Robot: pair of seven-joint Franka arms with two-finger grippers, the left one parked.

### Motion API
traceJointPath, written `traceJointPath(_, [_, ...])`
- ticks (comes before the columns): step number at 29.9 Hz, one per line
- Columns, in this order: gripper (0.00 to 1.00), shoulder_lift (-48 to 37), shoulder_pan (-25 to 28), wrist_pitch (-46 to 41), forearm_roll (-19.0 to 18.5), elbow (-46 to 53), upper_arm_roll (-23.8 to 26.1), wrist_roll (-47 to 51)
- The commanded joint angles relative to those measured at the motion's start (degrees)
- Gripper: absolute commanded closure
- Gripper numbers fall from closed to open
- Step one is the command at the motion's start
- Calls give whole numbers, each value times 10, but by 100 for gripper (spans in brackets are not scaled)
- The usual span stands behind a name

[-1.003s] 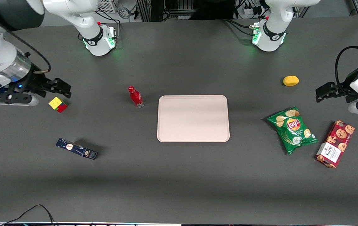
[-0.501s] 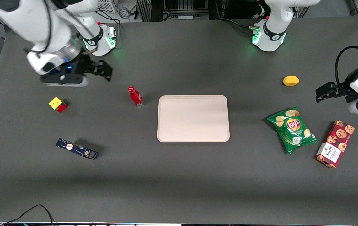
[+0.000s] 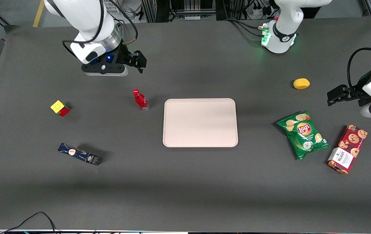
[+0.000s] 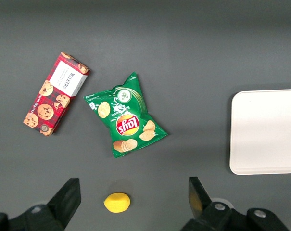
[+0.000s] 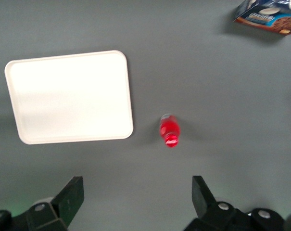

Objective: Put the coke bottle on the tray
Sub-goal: 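Move the right gripper over the red Coca-Cola bottle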

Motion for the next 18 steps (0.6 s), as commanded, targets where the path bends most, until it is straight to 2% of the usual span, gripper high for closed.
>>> traceJointPath(1, [0, -8, -1, 57, 4, -61, 0, 4])
traceJointPath(14, [0, -17, -7, 153, -9, -169, 5, -59])
traceJointPath(18, [0, -15, -8, 198, -23, -201, 5, -76])
